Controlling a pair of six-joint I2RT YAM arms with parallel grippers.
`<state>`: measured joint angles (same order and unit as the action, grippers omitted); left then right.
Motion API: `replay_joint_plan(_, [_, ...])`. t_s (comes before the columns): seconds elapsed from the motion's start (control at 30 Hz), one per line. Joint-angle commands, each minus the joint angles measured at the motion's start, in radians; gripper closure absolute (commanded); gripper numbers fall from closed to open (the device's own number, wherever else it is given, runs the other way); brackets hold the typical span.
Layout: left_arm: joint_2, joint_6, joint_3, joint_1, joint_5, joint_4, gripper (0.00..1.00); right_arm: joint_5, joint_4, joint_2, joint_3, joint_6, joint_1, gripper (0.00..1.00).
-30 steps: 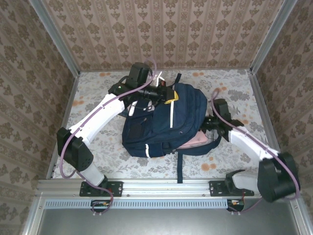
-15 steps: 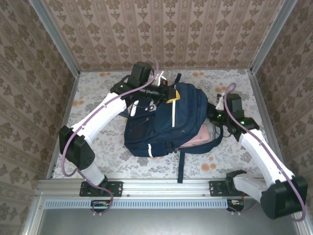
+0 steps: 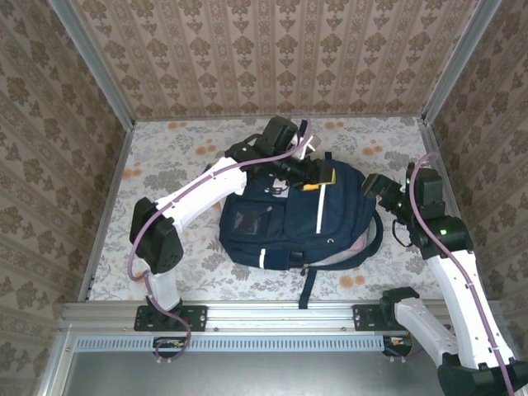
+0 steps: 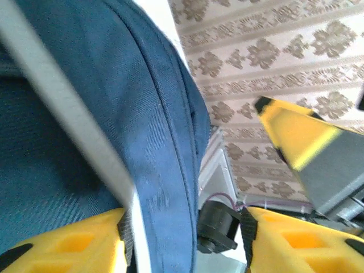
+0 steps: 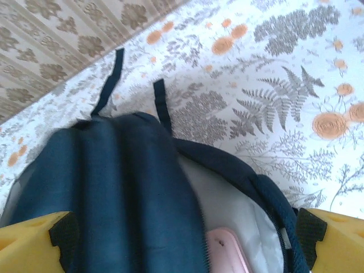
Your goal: Pack the student bag
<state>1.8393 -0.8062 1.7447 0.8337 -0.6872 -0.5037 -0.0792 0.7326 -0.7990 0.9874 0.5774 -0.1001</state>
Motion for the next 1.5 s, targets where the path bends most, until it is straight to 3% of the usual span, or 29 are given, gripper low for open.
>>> replay_joint_plan(0.0, [-0.102,0.140,0.019,-0.085,0.103,-0.064,0.42,-0.004,0.017,0.012,0.029,-0.040,-0.001,0.00])
replay_joint_plan(0.2, [-0.213,0.273,-0.067,-0.323,0.320,-0.143,0.31,0.091,-0.041,-0.045,0.035,-0.083,-0.043,0.00])
replay_joint_plan(0.23, [-0.222,0.289,-0.107,-0.369,0.339,-0.116,0.26,0.102,-0.048,-0.070,0.045,-0.093,-0.064,0.00])
replay_joint_plan(0.3, [-0.205,0.310,-0.159,-0.487,0.388,-0.089,0.03,0.097,-0.057,-0.126,0.072,-0.106,-0.126,0.00])
replay_joint_plan(0.33, [-0.176,0.326,-0.167,-0.531,0.406,-0.090,0.00,0.084,-0.065,-0.157,0.084,-0.114,-0.166,0.00])
replay_joint_plan(0.47, [0.005,0.355,-0.137,-0.648,0.353,-0.104,0.07,0.117,-0.118,-0.293,0.139,-0.120,-0.276,0.01])
replay_joint_plan(0.67, [0.144,0.296,-0.181,-0.686,0.279,0.059,0.22,0.160,-0.148,-0.582,0.300,-0.149,-0.384,0.03])
replay_joint_plan(0.87, [0.262,0.233,-0.165,-0.691,0.224,0.133,0.33,0.193,-0.188,-0.861,0.480,-0.143,-0.414,0.04])
replay_joint_plan(1.13, [0.239,0.229,-0.257,-0.712,0.286,0.151,0.35,0.194,-0.152,-1.189,0.760,-0.147,-0.420,0.06])
replay_joint_plan(1.47, [0.144,0.254,-0.370,-0.744,0.336,0.186,0.30,0.209,-0.059,-1.536,1.167,-0.173,-0.446,0.08])
